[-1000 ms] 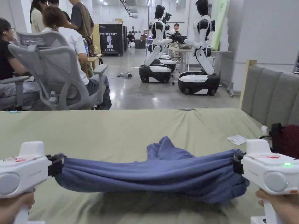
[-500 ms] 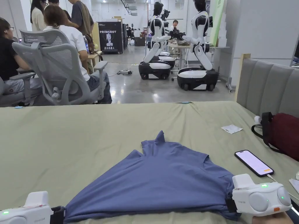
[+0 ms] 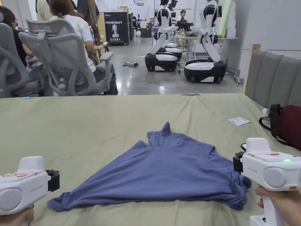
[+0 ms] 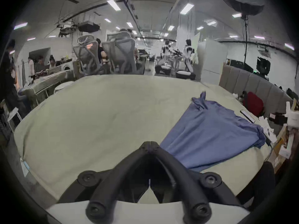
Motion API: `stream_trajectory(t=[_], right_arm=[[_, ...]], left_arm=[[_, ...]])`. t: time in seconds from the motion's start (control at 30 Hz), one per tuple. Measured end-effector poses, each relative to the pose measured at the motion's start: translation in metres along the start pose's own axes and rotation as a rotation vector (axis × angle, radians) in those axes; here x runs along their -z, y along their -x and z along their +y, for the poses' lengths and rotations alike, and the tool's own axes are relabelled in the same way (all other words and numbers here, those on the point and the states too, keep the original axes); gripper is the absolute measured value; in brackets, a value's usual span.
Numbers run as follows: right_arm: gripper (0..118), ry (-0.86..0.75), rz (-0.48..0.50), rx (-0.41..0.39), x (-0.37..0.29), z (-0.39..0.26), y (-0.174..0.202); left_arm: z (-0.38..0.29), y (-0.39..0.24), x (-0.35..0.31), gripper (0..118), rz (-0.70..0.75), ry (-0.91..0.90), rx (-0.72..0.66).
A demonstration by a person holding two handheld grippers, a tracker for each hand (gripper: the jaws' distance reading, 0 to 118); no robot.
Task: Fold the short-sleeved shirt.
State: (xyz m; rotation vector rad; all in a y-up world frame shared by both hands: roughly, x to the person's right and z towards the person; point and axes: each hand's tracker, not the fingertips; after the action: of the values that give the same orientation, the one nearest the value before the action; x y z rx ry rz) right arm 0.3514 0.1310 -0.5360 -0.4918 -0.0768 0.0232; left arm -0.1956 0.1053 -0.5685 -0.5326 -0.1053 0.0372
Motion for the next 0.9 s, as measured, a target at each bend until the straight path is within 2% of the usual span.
stream_trajectory(t=[0.17, 0.27, 0.3, 0.37, 0.4, 0.47, 0.73, 0.8, 0.83, 0.87, 0.9], right_arm=[[0, 0.000, -0.004, -0.030, 0.005, 0.002, 0.010], [0, 0.010, -0.001, -0.033, 0.005, 0.003, 0.014], [0, 0.014, 0.000, -0.034, 0.005, 0.003, 0.016], [0, 0.018, 0.003, -0.041, 0.005, 0.001, 0.019], [0, 0.019, 0.006, -0.045, 0.005, 0.002, 0.021], [0, 0.024, 0.010, -0.052, 0.006, 0.001, 0.023], [0, 0.054, 0.023, -0.069, 0.016, -0.001, 0.032], [0, 0.061, 0.025, -0.074, 0.019, -0.001, 0.034], [0, 0.064, 0.025, -0.076, 0.020, -0.001, 0.035], [0, 0.067, 0.026, -0.077, 0.021, -0.002, 0.036], [0, 0.072, 0.028, -0.080, 0.022, -0.002, 0.037]], left_arm=[[-0.008, -0.002, 0.011, 2, 0.030, 0.042, -0.002], [-0.014, -0.002, 0.013, 21, 0.029, 0.052, -0.009], [-0.016, -0.001, 0.016, 45, 0.028, 0.064, -0.012], [-0.020, -0.002, 0.021, 111, 0.070, 0.129, -0.008], [-0.023, -0.002, 0.026, 118, 0.088, 0.141, 0.004], [-0.024, -0.002, 0.028, 108, 0.080, 0.116, 0.015], [-0.040, -0.007, 0.067, 106, 0.072, 0.254, 0.036], [-0.046, -0.010, 0.074, 68, 0.079, 0.296, 0.042], [-0.048, -0.011, 0.074, 57, 0.068, 0.301, 0.025], [-0.046, -0.012, 0.069, 24, 0.062, 0.269, 0.011], [-0.041, -0.014, 0.064, 9, 0.049, 0.264, 0.020]])
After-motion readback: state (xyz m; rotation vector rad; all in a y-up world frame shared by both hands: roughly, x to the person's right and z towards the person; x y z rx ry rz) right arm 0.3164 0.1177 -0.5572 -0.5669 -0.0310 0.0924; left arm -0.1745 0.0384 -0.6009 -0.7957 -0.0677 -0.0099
